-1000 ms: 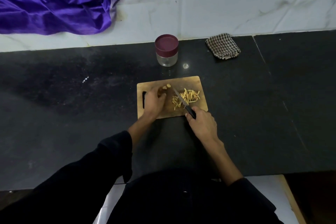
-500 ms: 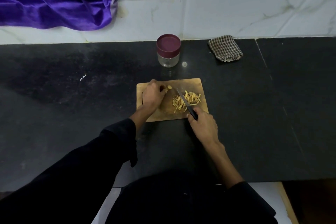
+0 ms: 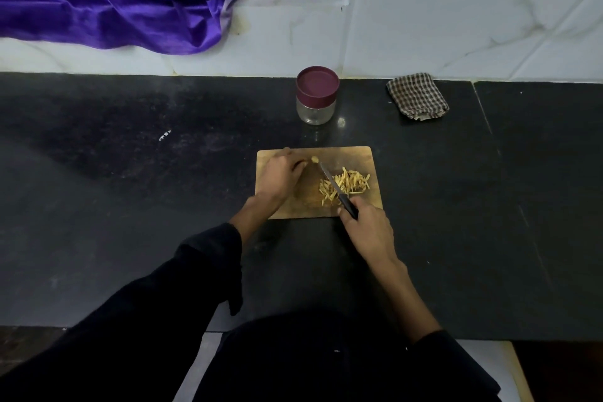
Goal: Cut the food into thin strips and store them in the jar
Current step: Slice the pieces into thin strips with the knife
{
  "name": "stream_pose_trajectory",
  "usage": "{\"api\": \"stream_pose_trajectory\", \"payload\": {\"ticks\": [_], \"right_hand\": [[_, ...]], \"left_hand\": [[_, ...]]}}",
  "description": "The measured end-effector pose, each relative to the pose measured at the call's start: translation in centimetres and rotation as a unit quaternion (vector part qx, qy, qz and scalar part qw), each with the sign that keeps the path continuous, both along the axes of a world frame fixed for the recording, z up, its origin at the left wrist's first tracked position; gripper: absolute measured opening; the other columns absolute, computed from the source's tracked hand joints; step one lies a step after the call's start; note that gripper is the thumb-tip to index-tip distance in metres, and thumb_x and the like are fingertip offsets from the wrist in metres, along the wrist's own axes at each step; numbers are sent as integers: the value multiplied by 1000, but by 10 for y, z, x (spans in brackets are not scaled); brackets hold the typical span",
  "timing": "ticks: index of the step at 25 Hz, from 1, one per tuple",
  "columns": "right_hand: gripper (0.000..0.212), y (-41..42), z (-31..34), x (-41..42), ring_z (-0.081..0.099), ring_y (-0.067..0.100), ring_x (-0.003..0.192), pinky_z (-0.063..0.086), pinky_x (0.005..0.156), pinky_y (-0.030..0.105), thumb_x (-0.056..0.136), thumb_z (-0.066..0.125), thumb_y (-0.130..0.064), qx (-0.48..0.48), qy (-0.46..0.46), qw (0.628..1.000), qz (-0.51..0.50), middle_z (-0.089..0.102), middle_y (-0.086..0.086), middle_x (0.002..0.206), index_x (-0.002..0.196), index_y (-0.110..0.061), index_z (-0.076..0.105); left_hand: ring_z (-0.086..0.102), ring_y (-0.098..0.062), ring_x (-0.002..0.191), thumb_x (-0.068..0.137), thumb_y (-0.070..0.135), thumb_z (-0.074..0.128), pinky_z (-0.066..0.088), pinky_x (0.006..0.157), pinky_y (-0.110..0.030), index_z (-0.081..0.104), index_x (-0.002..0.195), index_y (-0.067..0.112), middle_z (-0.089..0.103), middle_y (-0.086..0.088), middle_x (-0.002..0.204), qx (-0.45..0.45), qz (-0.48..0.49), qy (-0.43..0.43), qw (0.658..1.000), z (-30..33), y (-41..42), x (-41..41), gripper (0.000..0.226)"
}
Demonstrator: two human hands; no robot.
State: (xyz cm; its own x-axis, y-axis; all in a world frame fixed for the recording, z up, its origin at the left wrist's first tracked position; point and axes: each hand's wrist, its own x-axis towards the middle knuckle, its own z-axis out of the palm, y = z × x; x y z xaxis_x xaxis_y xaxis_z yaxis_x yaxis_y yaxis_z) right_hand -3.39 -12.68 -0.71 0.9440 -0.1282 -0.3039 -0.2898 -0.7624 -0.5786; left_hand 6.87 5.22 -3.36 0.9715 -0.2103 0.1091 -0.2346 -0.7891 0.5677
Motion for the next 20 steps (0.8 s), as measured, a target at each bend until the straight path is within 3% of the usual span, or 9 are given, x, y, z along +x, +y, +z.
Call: {"api": "stream_pose_trajectory", "payload": {"ticks": [2,8,13,20], "right_hand": [[18,0,0,1,65,23,83,56,76,45,98,55,-37,-4,1,1000,0,64,0,86,106,-22,59],[21,2,0,-2,64,26,88,53,76,41,99,54,-35,-10,11,1000,12,64,2,90,112,-20,59],[23,2,-2,0,63,23,87,52,76,39,99,55,-35,-3,7,1000,8,63,0,90,115,-20,59],[22,-2,-6,1,63,22,87,52,75,38,100,53,-36,6,10,1000,-18,63,0,90,112,-19,60]], "left_hand": [[60,-14,94,93,14,57,49,80,-25,70,106,11,64,-3,108,-26,-2,-17,1000,-6,8,-21,19],[57,-20,93,90,16,61,52,74,-37,71,104,11,64,-2,101,-1,22,-5,1000,-25,13,-56,18],[60,-17,96,85,15,68,54,82,-39,62,119,12,61,-3,112,-70,24,49,996,-24,18,-53,35],[60,-11,90,87,15,66,50,81,-22,64,117,11,64,-4,111,-84,45,50,994,-1,10,-19,31]]}}
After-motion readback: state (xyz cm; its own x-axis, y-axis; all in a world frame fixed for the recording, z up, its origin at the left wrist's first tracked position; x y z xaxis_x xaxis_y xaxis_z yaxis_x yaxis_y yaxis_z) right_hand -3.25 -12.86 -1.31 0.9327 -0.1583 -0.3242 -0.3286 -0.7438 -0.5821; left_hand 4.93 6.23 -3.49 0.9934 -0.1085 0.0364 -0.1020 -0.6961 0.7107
